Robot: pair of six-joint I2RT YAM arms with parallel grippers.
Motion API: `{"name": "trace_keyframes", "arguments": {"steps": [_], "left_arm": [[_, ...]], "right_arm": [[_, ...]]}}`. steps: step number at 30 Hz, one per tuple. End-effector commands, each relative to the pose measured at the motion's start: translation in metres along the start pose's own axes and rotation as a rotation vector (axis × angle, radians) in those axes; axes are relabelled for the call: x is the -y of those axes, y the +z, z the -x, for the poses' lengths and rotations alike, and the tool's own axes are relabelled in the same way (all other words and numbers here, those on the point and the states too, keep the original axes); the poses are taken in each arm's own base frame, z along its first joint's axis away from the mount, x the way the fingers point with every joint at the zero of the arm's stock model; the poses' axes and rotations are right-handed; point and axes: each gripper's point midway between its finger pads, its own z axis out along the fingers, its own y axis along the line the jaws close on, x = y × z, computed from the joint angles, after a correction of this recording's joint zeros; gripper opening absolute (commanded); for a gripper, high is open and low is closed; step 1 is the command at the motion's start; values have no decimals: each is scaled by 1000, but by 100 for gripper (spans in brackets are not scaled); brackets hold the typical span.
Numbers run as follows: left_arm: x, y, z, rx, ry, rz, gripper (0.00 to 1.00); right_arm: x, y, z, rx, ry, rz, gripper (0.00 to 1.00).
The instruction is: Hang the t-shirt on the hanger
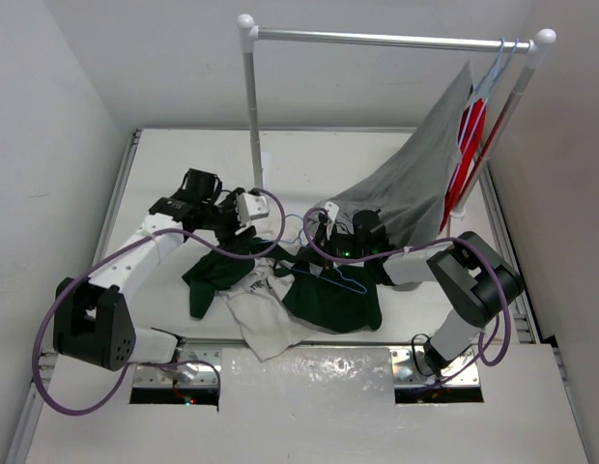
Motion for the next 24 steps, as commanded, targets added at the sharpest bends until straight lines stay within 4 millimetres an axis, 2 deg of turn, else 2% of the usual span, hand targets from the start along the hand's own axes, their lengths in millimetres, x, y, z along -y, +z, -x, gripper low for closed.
{"name": "trace_keyframes", "arguments": {"steps": [1, 3, 5, 8, 15, 18, 20, 22, 24], "left_arm": [[20, 9, 21, 123, 92, -127, 63], [21, 14, 19, 127, 110, -140, 57], [15, 26, 9, 98, 97, -130, 53], [11, 35, -1, 63, 92, -128, 51], [26, 50, -9, 47, 83, -226, 48], [34, 57, -8, 47, 80, -257, 37], [39, 60, -6, 50, 74, -273, 22], [40, 61, -2, 67, 69, -279, 0], [43, 58, 6, 100, 65, -292, 0]], "right_arm": [[-1, 4, 17, 43, -39, 21, 0], [-1, 3, 15, 40, -36, 20, 0], [-1, 3, 15, 40, -36, 18, 0], [-2, 3, 15, 39, -33, 21, 0], [-1, 3, 15, 37, -30, 16, 0], [-1, 3, 14, 36, -29, 16, 0], [-1, 4, 13, 34, -30, 16, 0], [-1, 4, 14, 35, -30, 14, 0], [-1, 5, 15, 36, -34, 13, 0]]}}
